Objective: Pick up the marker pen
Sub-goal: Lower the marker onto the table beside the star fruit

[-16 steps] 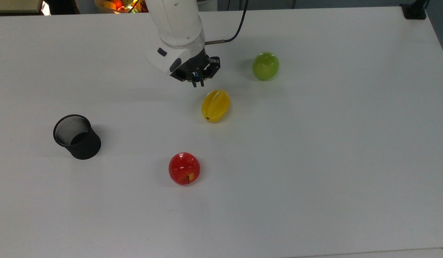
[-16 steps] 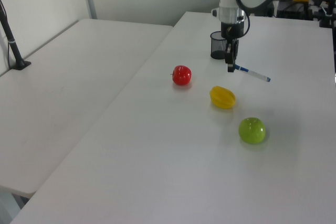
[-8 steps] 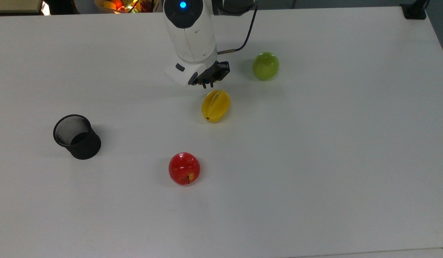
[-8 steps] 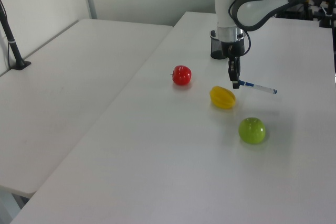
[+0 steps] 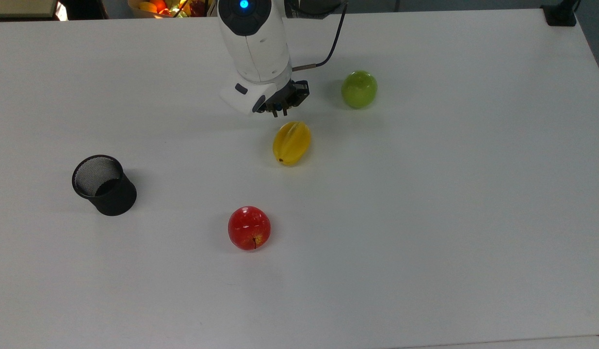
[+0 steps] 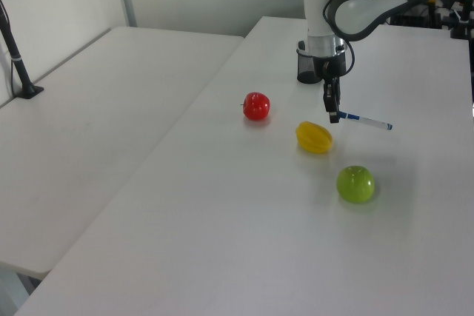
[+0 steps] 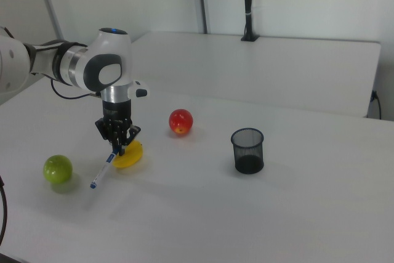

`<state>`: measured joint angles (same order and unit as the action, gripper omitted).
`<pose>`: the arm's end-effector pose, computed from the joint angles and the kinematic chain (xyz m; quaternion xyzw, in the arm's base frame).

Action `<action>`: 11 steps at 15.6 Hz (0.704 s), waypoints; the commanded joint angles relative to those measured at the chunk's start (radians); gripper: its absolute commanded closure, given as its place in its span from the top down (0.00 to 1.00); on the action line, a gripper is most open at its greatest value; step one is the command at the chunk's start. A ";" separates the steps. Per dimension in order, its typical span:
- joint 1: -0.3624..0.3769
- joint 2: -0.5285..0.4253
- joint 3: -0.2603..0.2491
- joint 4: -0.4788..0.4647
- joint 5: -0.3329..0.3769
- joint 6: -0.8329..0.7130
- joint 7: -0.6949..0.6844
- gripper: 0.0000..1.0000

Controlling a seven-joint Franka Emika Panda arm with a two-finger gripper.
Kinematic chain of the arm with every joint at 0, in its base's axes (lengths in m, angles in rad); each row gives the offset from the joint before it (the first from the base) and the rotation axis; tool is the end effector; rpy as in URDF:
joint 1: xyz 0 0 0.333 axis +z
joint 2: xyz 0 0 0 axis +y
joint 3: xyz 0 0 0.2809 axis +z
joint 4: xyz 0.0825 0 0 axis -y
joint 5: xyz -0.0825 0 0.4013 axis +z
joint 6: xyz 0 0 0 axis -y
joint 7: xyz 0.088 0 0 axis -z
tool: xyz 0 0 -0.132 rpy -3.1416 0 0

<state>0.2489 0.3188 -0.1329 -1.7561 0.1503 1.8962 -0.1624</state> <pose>0.6150 0.0894 0.3088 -0.9890 -0.1096 0.0861 0.0498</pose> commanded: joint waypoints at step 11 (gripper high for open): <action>0.118 0.019 0.004 0.047 0.005 -0.020 0.119 0.00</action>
<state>0.3389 0.3152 -0.1251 -1.7210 0.1507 1.8896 -0.0689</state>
